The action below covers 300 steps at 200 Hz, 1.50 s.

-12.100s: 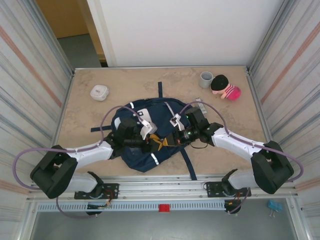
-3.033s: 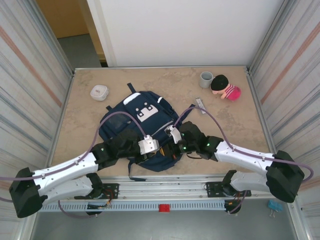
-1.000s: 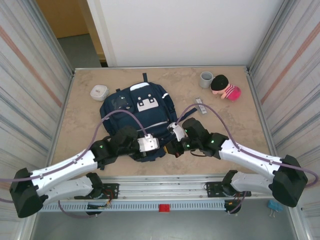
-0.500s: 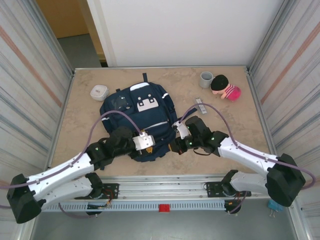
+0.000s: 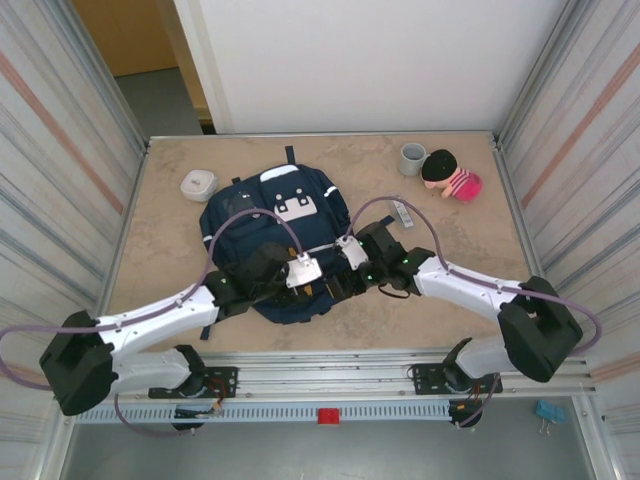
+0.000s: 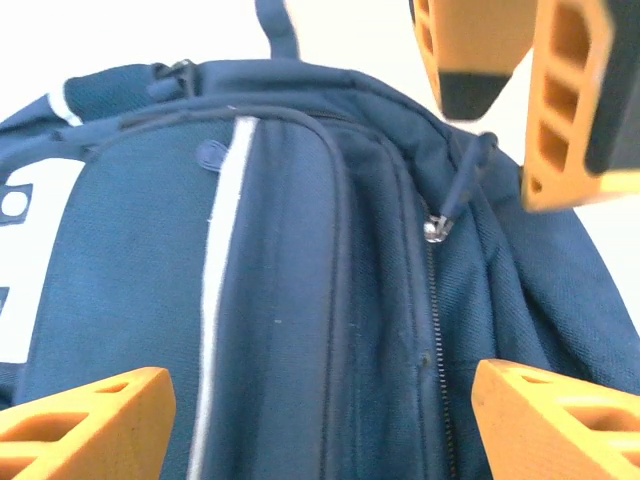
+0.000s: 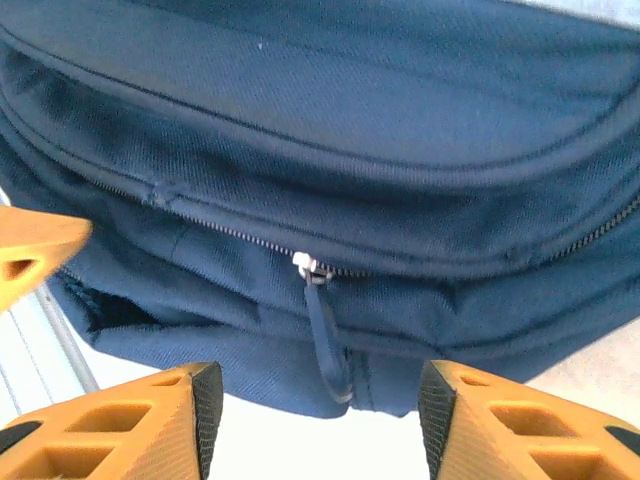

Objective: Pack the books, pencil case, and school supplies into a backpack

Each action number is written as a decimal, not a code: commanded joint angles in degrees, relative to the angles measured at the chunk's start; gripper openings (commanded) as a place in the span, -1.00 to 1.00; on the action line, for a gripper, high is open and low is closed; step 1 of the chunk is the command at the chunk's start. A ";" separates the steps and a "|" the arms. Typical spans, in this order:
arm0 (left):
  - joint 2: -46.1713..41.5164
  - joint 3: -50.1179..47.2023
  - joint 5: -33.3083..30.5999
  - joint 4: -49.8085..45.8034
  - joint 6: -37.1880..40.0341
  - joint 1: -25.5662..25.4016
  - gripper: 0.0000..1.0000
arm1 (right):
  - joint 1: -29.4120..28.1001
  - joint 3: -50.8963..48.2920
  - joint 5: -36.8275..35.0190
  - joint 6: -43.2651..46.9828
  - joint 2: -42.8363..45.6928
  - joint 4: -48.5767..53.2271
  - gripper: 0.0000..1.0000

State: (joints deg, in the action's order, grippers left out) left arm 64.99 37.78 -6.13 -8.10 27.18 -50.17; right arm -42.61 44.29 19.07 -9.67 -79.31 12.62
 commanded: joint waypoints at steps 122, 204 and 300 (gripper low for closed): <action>-13.70 -4.47 4.63 -0.05 -5.05 6.40 0.51 | 0.25 6.57 3.39 9.15 -5.20 3.77 -1.00; -13.78 -1.96 7.05 -1.94 -7.16 6.40 0.52 | -0.98 5.46 7.88 6.36 6.70 3.02 -1.00; -4.90 0.84 16.81 1.25 -3.60 4.50 0.59 | -3.09 5.84 10.15 3.62 11.81 0.46 -1.00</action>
State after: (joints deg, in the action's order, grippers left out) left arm 58.17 36.67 7.57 -8.25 21.43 -44.77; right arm -45.12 48.99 25.67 -4.47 -70.02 16.34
